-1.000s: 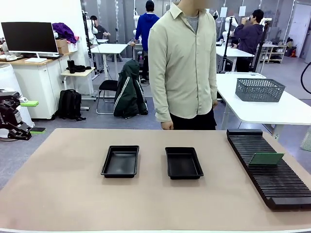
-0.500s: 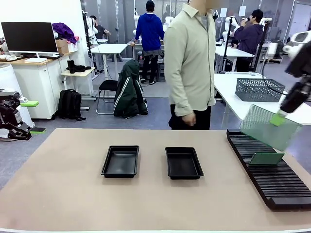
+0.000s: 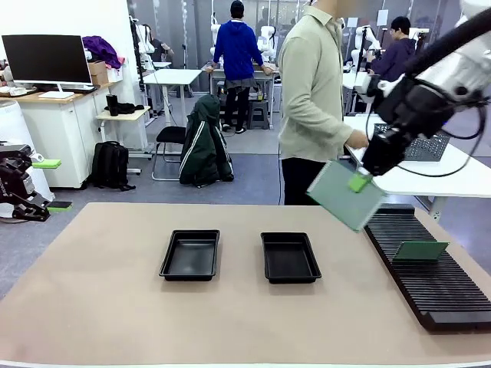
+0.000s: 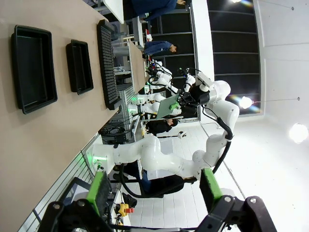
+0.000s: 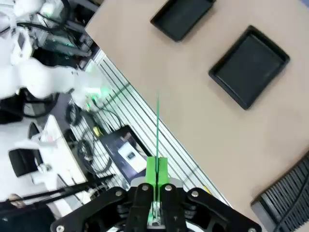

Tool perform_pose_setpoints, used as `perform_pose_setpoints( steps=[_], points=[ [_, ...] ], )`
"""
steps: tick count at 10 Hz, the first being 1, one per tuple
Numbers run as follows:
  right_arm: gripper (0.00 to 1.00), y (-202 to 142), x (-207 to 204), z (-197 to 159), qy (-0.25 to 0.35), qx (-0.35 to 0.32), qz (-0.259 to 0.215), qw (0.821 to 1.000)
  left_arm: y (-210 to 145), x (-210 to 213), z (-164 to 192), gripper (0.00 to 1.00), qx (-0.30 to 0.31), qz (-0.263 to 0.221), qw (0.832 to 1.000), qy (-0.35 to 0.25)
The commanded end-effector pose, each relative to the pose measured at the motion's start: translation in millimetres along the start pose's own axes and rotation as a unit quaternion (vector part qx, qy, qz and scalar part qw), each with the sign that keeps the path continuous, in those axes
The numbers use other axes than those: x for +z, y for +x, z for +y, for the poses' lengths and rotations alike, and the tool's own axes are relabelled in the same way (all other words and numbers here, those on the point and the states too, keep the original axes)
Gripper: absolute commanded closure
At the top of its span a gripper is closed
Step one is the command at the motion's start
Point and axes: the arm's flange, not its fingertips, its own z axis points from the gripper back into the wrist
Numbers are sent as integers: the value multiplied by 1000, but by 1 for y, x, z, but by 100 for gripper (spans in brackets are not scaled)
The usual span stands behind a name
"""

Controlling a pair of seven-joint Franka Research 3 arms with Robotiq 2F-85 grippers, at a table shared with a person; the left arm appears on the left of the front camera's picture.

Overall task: Inspect and transfer BCBs to ESD trays.
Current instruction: Pick up the Blank PCB from the PCB Rack and place it in the left ESD tray.

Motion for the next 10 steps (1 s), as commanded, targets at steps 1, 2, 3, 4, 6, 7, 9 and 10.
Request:
perform_pose_setpoints(
  steps=[1, 2, 3, 4, 6, 7, 9, 10],
  points=[
    [98, 27, -31, 11, 32, -52, -50, 997, 0, 1, -1, 0, -2, -3, 1000, 0],
    [98, 41, -47, 11, 48, -79, -61, 994, 0, 1, -1, 0, -2, -3, 1000, 0],
    [98, 54, -65, 11, 72, -92, -68, 991, 0, 1, -1, 0, -2, -3, 1000, 0],
    [98, 67, -85, 8, 88, -105, -82, 987, 0, 1, -1, 0, -2, -3, 1000, 0],
    [98, 86, -129, 3, 128, -176, -128, 968, 0, 1, -1, 0, -2, -3, 1000, 0],
    [98, 92, -149, 0, 144, -198, -137, 960, 0, 1, -1, 0, -2, -3, 1000, 0],
    [98, 100, -190, -5, 141, -262, -169, 940, 0, 1, -1, 0, -2, -3, 1000, 0],
    [98, 103, -208, -4, 131, -295, -184, 928, 0, 1, -1, 0, -2, -3, 1000, 0]
  ],
)
